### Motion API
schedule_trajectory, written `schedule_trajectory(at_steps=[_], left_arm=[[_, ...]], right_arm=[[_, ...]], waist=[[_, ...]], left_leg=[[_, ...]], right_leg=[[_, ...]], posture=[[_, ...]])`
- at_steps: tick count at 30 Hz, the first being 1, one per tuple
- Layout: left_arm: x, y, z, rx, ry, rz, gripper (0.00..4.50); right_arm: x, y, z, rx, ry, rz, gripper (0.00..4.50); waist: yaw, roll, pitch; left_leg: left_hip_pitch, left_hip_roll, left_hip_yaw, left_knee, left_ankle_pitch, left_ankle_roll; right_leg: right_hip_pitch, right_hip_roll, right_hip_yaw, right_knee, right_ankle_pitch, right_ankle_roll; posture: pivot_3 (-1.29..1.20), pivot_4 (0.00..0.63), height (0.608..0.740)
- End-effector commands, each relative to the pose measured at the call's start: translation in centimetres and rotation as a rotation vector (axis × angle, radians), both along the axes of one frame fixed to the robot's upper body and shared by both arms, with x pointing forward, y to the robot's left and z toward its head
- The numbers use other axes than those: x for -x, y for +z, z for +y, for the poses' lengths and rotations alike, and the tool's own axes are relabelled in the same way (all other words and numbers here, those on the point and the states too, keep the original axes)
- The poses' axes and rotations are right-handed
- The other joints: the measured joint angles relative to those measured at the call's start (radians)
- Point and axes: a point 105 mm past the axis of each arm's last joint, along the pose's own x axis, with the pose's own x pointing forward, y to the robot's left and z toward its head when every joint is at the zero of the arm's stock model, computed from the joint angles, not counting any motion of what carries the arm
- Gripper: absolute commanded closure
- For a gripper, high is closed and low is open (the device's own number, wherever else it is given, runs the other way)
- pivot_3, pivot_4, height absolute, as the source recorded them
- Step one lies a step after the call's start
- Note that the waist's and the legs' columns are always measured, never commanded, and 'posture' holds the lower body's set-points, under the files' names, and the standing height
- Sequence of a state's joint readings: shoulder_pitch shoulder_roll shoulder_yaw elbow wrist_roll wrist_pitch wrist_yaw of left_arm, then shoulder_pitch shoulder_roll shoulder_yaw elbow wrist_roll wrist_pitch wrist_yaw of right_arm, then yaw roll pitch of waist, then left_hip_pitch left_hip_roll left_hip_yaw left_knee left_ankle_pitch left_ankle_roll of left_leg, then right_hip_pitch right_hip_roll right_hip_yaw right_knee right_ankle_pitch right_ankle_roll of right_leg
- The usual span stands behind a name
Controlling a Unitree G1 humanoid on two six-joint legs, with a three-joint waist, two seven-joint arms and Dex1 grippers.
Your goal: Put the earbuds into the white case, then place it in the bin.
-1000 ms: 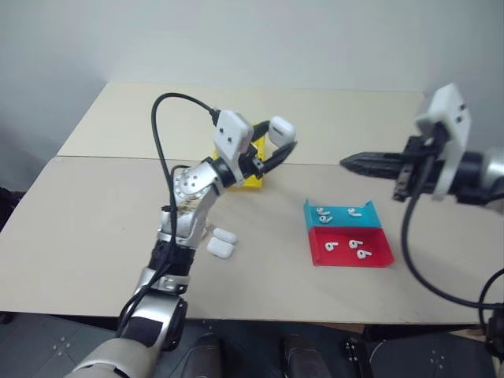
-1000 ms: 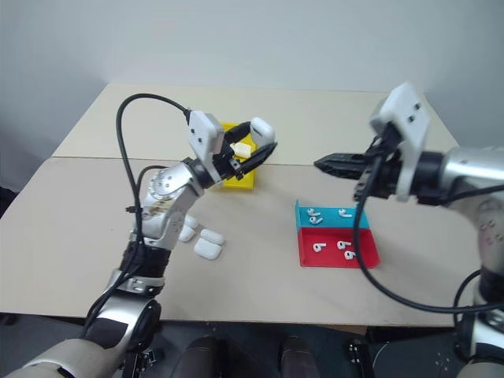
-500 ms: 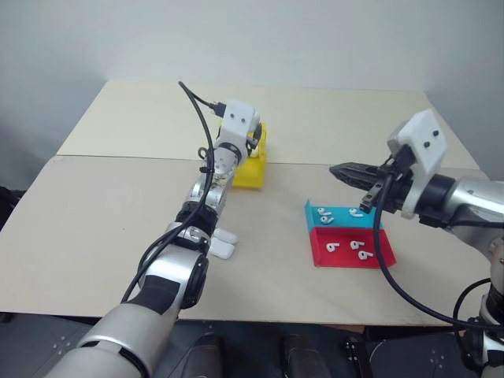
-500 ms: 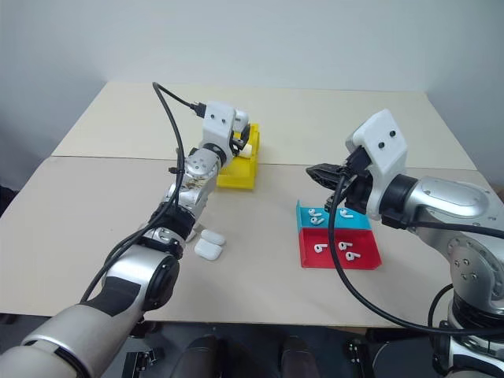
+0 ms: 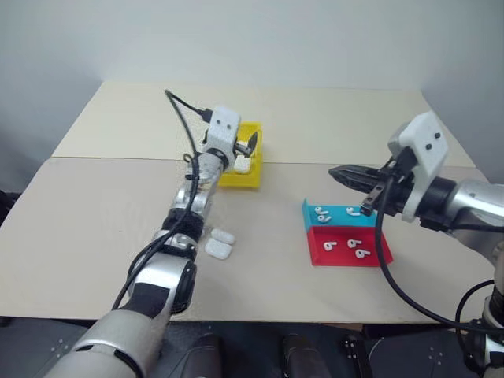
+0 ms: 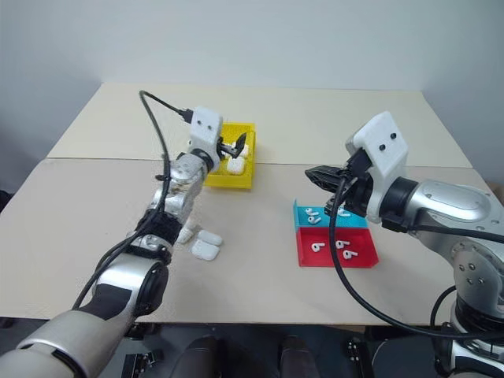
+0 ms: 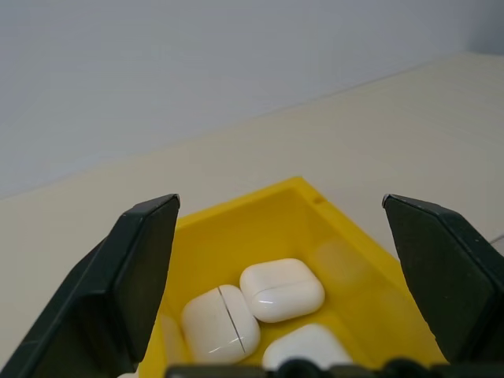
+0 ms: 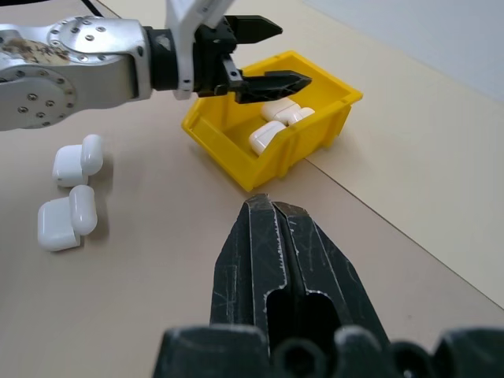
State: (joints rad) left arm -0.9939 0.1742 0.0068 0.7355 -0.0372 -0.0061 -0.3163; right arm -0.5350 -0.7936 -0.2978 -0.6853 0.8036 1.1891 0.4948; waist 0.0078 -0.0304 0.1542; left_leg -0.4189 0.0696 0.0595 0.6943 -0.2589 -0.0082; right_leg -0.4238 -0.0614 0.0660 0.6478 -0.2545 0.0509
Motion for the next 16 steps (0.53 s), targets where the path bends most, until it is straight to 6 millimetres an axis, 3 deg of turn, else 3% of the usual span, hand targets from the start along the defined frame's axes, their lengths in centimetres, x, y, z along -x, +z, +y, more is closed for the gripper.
schedule_trajectory(at_steps=[1, 9, 12, 16], left_arm=[[3.6, 2.4, 1.3, -0.009, -0.219, -0.042, 0.01], [14.5, 1.8, 5.7, -0.208, -0.603, 0.075, 0.01], [16.6, 1.7, 7.4, -0.252, -0.608, 0.139, 0.01], [18.6, 1.8, 9.1, -0.287, -0.623, 0.200, 0.01]], right_arm=[[0.1, 0.0, 0.0, 0.015, 0.000, -0.105, 4.50], [0.1, -4.9, -2.0, 0.026, 0.011, -0.056, 4.50], [1.1, -5.7, -1.7, 0.038, 0.086, -0.024, 4.50], [2.2, -5.3, -1.4, 0.027, 0.173, -0.023, 4.50]], waist=[[-0.003, 0.000, 0.000], [-0.011, 0.000, 0.000], [-0.011, 0.000, 0.000], [-0.012, 0.000, 0.000]], left_leg=[[0.000, 0.000, 0.000, 0.000, 0.000, 0.000], [0.001, 0.001, 0.000, 0.001, 0.000, -0.001], [0.004, 0.001, 0.001, 0.001, 0.000, -0.001], [0.009, 0.001, 0.001, 0.001, 0.000, -0.001]], right_leg=[[0.000, 0.000, 0.000, 0.000, 0.000, 0.000], [0.001, 0.000, 0.000, 0.000, 0.000, 0.000], [0.002, 0.000, 0.000, -0.001, 0.000, 0.000], [0.005, 0.000, 0.000, 0.001, 0.000, -0.001]], posture=[[0.00, 0.150, 0.740], [0.00, 0.150, 0.740], [0.00, 0.150, 0.740], [0.00, 0.150, 0.740]])
